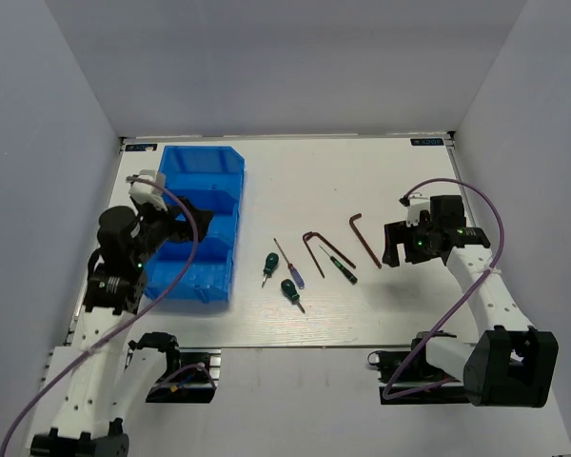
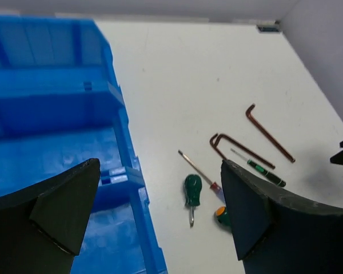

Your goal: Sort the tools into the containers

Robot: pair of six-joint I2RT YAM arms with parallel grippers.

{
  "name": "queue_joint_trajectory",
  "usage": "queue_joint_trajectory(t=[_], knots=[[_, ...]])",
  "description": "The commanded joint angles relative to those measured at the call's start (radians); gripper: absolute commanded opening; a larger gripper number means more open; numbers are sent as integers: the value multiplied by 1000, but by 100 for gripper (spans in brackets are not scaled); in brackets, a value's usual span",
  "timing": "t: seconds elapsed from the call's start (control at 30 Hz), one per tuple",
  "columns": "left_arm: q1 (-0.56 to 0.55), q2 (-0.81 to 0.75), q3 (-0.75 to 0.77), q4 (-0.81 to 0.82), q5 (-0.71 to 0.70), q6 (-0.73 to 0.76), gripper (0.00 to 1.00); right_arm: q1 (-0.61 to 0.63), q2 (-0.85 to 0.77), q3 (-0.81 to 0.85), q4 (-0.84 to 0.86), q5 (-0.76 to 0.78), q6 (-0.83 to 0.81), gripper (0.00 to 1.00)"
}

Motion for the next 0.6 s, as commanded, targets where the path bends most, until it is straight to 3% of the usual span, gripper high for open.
queue_joint_trajectory(t=[0.0,0.17,0.23,0.27,0.3,0.33,0.37,0.43,0.5,0.53,0.57], knots=[[2,77,-16,11,54,-7,95,-2,6,51,-37,-24,-36,90],[-7,180,-16,39,95,21,79,-4,26,72,-83,-57,-127,90],[-7,205,-4,39,108,36,61,-11,41,82,-107,-106,-212,90],[-7,214,-4,51,108,36,49,-10,52,88,-120,-126,-233,86],[-7,229,-4,60,108,36,37,-12,61,91,-108,-120,-234,72],[-7,239,-4,71,118,36,16,-15,87,92,-102,-114,-206,55],[-7,252,-4,80,130,36,8,-13,95,97,-76,-53,-189,19],[-18,305,17,90,152,36,0,-15,114,106,-14,-27,-138,2],[-27,346,27,100,180,36,0,-18,156,114,30,19,-136,6],[-27,396,27,100,204,45,7,-16,171,117,38,21,-145,18],[-27,426,42,100,216,45,22,-12,200,115,50,44,-147,35]])
